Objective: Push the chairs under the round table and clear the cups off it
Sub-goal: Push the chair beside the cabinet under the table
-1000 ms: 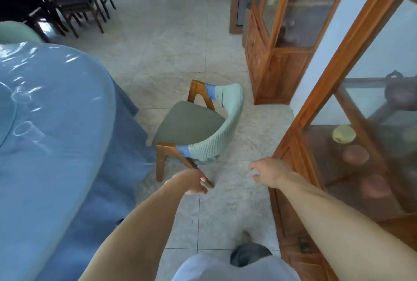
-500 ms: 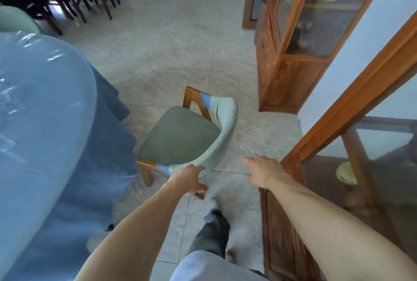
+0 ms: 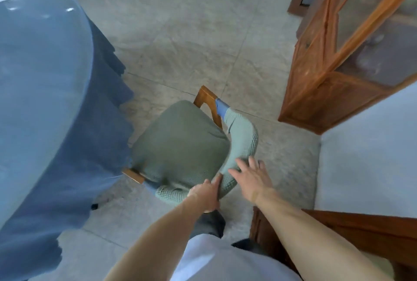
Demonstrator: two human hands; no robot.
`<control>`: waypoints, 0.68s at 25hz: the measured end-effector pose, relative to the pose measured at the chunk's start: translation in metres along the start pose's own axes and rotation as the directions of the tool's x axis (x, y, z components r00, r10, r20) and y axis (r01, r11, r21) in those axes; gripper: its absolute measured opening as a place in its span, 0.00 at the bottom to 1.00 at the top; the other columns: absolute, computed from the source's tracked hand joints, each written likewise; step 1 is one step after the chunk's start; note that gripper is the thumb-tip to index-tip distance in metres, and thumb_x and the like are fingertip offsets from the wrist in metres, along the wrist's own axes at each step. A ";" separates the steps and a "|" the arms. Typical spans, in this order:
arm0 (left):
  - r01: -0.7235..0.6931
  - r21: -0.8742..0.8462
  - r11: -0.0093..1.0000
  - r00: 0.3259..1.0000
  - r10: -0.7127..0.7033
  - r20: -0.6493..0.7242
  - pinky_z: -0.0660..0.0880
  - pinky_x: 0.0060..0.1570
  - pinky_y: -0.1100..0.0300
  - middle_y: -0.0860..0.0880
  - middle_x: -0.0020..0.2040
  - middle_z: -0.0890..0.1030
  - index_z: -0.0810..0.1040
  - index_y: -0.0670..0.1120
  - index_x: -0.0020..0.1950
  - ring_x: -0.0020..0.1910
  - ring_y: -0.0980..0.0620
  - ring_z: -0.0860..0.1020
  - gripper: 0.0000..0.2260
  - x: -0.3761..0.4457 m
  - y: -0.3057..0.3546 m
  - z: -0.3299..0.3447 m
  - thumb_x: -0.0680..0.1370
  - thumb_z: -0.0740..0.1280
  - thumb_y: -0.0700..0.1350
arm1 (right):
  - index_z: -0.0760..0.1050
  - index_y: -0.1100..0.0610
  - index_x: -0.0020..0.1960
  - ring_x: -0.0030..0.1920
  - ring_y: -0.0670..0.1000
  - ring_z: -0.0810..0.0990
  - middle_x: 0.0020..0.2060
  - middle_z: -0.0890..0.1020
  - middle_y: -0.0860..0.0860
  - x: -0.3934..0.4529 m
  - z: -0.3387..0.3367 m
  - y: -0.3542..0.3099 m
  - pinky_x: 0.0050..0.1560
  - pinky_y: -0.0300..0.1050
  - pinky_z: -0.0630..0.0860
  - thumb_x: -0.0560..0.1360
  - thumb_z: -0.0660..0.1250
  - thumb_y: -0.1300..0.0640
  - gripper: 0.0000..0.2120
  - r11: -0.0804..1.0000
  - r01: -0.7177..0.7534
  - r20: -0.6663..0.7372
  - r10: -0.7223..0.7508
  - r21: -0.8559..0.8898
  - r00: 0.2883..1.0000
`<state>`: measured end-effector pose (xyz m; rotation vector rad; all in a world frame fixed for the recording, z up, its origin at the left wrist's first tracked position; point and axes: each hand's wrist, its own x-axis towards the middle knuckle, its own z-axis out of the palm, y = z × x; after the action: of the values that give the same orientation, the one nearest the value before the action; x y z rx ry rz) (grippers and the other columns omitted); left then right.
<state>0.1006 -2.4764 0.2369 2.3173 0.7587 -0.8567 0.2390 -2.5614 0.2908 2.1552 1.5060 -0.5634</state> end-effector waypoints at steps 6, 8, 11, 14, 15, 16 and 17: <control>-0.015 0.049 0.999 0.999 0.013 0.052 0.76 0.51 0.47 0.39 0.64 0.72 0.40 0.52 0.81 0.59 0.37 0.76 0.41 0.007 0.011 -0.016 0.76 0.64 0.42 | 0.61 0.42 0.75 0.77 0.58 0.53 0.73 0.65 0.50 0.047 -0.006 0.014 0.70 0.76 0.40 0.81 0.57 0.59 0.25 0.967 0.194 0.135 -0.172 -0.167 0.976; -0.022 0.049 0.999 0.999 0.019 0.051 0.76 0.47 0.48 0.39 0.62 0.74 0.41 0.51 0.81 0.57 0.38 0.77 0.42 0.007 0.010 -0.015 0.76 0.65 0.41 | 0.63 0.42 0.74 0.74 0.58 0.60 0.69 0.69 0.49 0.063 -0.011 0.019 0.68 0.77 0.39 0.80 0.58 0.58 0.24 0.931 0.294 0.186 -0.256 -0.219 0.949; -0.013 0.029 0.999 0.998 0.011 0.054 0.74 0.42 0.50 0.39 0.60 0.75 0.42 0.52 0.80 0.55 0.38 0.78 0.43 0.014 0.011 -0.023 0.75 0.66 0.40 | 0.62 0.44 0.74 0.69 0.60 0.67 0.66 0.74 0.51 0.086 -0.021 0.038 0.69 0.76 0.45 0.79 0.59 0.61 0.26 0.836 0.475 0.261 -0.411 -0.274 0.874; 0.043 -0.035 0.998 0.999 -0.043 0.020 0.76 0.44 0.47 0.40 0.61 0.75 0.41 0.54 0.80 0.55 0.38 0.78 0.43 0.035 0.018 -0.044 0.75 0.66 0.40 | 0.61 0.44 0.75 0.69 0.61 0.68 0.67 0.74 0.51 0.120 -0.040 0.061 0.70 0.74 0.48 0.79 0.59 0.60 0.26 0.775 0.543 0.263 -0.478 -0.324 0.838; 0.060 -0.058 0.997 0.998 -0.059 0.010 0.76 0.47 0.46 0.40 0.62 0.74 0.40 0.54 0.80 0.56 0.38 0.78 0.43 0.044 0.021 -0.055 0.75 0.66 0.40 | 0.61 0.43 0.75 0.69 0.61 0.68 0.67 0.74 0.51 0.134 -0.051 0.069 0.70 0.74 0.48 0.79 0.59 0.60 0.26 0.764 0.550 0.271 -0.481 -0.338 0.834; 0.078 -0.088 0.993 0.997 -0.078 0.008 0.76 0.49 0.46 0.40 0.63 0.74 0.40 0.53 0.80 0.57 0.38 0.77 0.43 0.053 0.023 -0.068 0.75 0.66 0.40 | 0.62 0.43 0.74 0.69 0.60 0.68 0.67 0.74 0.51 0.147 -0.063 0.075 0.70 0.74 0.48 0.80 0.59 0.59 0.25 0.750 0.560 0.278 -0.487 -0.353 0.828; 0.103 -0.122 0.987 0.995 -0.104 0.004 0.76 0.52 0.45 0.40 0.64 0.73 0.39 0.53 0.80 0.58 0.37 0.77 0.44 0.064 0.025 -0.081 0.75 0.66 0.41 | 0.63 0.43 0.74 0.69 0.60 0.68 0.67 0.74 0.51 0.163 -0.075 0.082 0.70 0.74 0.48 0.80 0.58 0.59 0.25 0.732 0.571 0.271 -0.503 -0.371 0.821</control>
<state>0.1899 -2.4206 0.2508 2.1880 0.9137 -0.8281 0.3736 -2.4196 0.2707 1.2867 1.9565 -0.4930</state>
